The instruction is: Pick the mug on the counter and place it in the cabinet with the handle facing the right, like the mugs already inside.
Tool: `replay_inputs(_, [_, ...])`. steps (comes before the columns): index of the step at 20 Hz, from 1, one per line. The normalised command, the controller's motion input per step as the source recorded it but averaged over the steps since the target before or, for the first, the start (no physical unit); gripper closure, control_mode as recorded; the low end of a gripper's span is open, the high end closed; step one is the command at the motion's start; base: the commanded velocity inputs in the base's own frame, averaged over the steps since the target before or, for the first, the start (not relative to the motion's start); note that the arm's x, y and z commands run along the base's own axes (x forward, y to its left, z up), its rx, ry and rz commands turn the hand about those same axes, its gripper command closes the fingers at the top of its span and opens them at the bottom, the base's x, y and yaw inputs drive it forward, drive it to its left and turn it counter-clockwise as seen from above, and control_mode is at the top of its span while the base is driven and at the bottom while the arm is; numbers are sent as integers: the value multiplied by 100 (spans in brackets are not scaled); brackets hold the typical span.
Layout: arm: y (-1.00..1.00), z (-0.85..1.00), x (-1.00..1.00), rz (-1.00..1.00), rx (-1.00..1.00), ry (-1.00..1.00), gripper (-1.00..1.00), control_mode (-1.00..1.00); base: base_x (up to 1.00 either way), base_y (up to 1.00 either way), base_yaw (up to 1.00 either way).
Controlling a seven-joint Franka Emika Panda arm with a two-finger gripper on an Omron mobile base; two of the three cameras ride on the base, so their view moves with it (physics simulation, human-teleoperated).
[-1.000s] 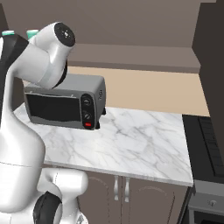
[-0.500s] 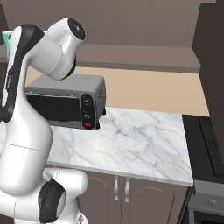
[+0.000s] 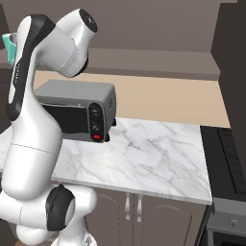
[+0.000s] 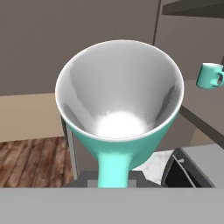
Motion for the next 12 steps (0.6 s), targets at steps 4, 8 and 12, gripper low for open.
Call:
replay_inputs(4, [-11, 0, 0, 0, 0, 0, 100, -100, 0, 0, 0])
replay_inputs(8, [-5, -8, 0, 0, 0, 0, 100, -100, 0, 0, 0])
replay_inputs(12, [0, -14, -1, 0, -3, -3, 100, -100, 0, 0, 0])
